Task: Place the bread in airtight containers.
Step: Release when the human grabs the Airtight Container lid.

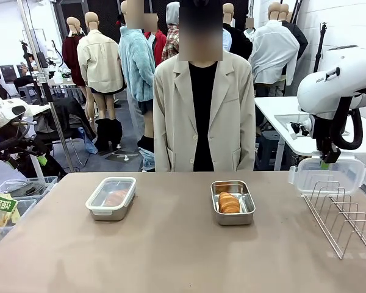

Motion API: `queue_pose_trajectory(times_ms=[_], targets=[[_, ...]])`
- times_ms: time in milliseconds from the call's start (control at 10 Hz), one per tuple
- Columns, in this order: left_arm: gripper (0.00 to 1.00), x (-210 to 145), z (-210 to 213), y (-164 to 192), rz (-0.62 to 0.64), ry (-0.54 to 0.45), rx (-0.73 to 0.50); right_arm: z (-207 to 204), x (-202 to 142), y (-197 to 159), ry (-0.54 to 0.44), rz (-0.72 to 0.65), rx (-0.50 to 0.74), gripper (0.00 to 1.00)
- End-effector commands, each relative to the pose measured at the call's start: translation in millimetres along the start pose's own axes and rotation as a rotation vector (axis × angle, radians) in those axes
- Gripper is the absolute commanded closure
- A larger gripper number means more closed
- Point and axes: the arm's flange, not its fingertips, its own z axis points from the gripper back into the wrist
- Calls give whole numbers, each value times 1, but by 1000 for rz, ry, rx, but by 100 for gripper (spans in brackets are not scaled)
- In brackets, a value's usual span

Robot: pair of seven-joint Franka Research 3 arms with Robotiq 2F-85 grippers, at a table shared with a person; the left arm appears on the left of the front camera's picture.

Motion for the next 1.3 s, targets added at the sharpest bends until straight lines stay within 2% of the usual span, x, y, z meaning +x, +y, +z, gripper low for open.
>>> queue_pose_trajectory(times_ms=[0, 200, 400, 600, 900, 1000, 1200], targets=[[0, -1, 0, 1, 3, -8, 11, -3, 1, -1, 2, 5, 2, 100], [0, -1, 0, 1, 3, -8, 11, -1, 0, 0, 0, 1, 2, 100], [0, -1, 0, 1, 3, -8, 11, 46, 5, 32, 2, 13, -149, 100], [0, -1, 0, 1, 3, -8, 11, 98, 20, 69, 32, 91, -331, 100], [0, -1, 0, 1, 3, -8, 11, 153, 69, 78, -3, 254, -543, 100], [0, -1, 0, 1, 3, -8, 11, 165, 92, 73, -4, 272, -618, 100], [0, -1, 0, 1, 3, -8, 11, 185, 142, 58, -9, 270, -668, 100]])
